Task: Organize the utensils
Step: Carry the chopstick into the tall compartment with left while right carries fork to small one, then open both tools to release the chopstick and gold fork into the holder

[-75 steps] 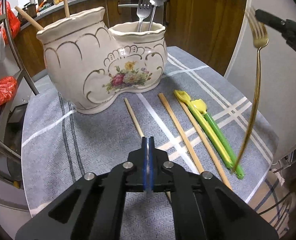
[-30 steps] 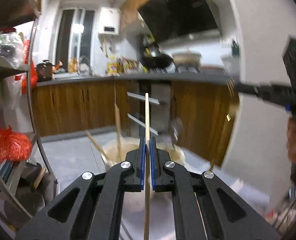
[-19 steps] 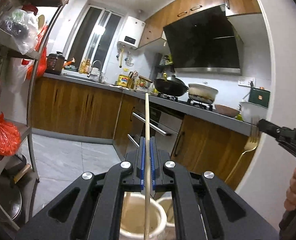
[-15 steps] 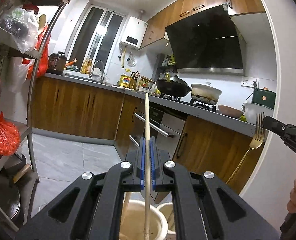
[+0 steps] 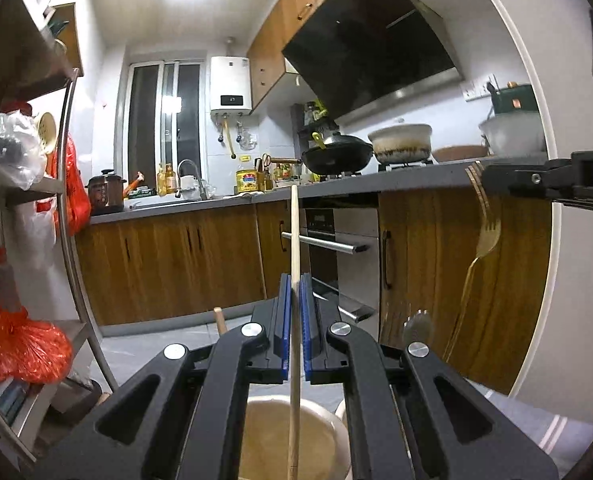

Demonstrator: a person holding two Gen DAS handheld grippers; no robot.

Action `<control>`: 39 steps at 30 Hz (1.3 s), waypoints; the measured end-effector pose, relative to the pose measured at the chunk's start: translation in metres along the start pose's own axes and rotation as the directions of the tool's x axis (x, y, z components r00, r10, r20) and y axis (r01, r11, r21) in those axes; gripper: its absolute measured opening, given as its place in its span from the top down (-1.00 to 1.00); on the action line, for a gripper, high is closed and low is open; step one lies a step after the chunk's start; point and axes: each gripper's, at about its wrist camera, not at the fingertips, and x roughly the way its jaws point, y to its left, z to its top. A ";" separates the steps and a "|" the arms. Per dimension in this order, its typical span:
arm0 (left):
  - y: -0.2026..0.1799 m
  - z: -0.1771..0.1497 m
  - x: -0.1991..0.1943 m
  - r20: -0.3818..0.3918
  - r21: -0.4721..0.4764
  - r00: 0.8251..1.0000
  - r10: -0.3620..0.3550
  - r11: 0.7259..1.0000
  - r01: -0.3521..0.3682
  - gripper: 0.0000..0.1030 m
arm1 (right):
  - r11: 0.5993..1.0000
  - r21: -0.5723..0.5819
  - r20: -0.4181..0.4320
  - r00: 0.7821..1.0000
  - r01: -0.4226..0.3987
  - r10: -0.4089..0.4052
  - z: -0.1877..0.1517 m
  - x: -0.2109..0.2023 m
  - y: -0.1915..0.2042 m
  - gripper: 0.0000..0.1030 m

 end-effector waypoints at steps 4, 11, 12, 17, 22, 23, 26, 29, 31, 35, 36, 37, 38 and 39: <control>0.002 -0.010 -0.001 -0.022 0.007 1.000 -0.002 1.000 0.002 0.92 | 1.000 -0.003 -0.033 0.999 -0.005 0.005 -0.010 0.006 0.003 0.92; 0.003 -0.029 -0.001 -0.078 0.023 0.997 -0.007 1.000 0.008 0.92 | 1.000 0.025 -0.078 0.997 0.001 0.001 -0.023 0.011 0.002 0.92; 0.003 -0.031 0.000 -0.088 0.021 0.996 -0.007 1.000 0.009 0.92 | 1.000 0.030 -0.082 0.997 0.002 0.001 -0.025 0.011 0.002 0.92; 0.007 -0.038 0.001 -0.117 0.009 0.993 -0.012 1.000 0.013 0.92 | 0.999 0.041 -0.100 0.995 0.005 -0.001 -0.030 0.014 0.000 0.92; 0.010 -0.041 0.001 -0.133 -0.008 0.991 -0.022 1.000 0.021 0.92 | 0.999 0.048 -0.105 0.994 0.010 -0.005 -0.033 0.013 -0.001 0.92; 0.010 -0.040 0.000 -0.138 -0.010 0.990 -0.028 1.000 0.027 0.92 | 0.999 0.052 -0.106 0.994 0.011 -0.005 -0.033 0.013 -0.001 0.92; 0.011 -0.041 -0.001 -0.141 -0.012 0.989 -0.036 0.999 0.035 0.92 | 0.998 0.060 -0.107 0.994 0.016 -0.010 -0.035 0.013 -0.004 0.92; 0.013 -0.041 -0.002 -0.146 -0.021 0.988 -0.040 0.999 0.038 0.90 | 0.998 0.066 -0.112 0.994 0.024 -0.017 -0.036 0.014 -0.006 0.92; 0.013 -0.041 -0.002 -0.150 -0.025 0.988 -0.043 0.999 0.040 0.89 | 0.997 0.067 -0.114 0.993 0.026 -0.018 -0.036 0.013 -0.007 0.92; 0.012 -0.041 -0.002 -0.156 -0.026 0.987 -0.048 0.999 0.045 0.75 | 0.998 0.056 -0.117 0.993 0.038 -0.031 -0.038 0.013 -0.007 0.92; 0.012 -0.040 -0.003 -0.154 -0.026 0.987 -0.050 0.999 0.046 0.63 | 0.998 0.059 -0.117 0.993 0.039 -0.032 -0.038 0.014 -0.008 0.92; 0.012 -0.040 -0.003 -0.157 -0.028 0.986 -0.056 0.998 0.052 0.47 | 0.997 0.063 -0.117 0.993 0.042 -0.034 -0.038 0.014 -0.009 0.92; 0.012 -0.040 -0.004 -0.156 -0.028 0.986 -0.059 0.998 0.055 0.42 | 0.997 0.064 -0.114 0.993 0.044 -0.036 -0.038 0.013 -0.009 0.92; 0.012 -0.040 -0.005 -0.153 -0.024 0.987 -0.056 0.998 0.053 0.40 | 0.997 0.063 -0.112 0.993 0.044 -0.037 -0.037 0.013 -0.010 0.92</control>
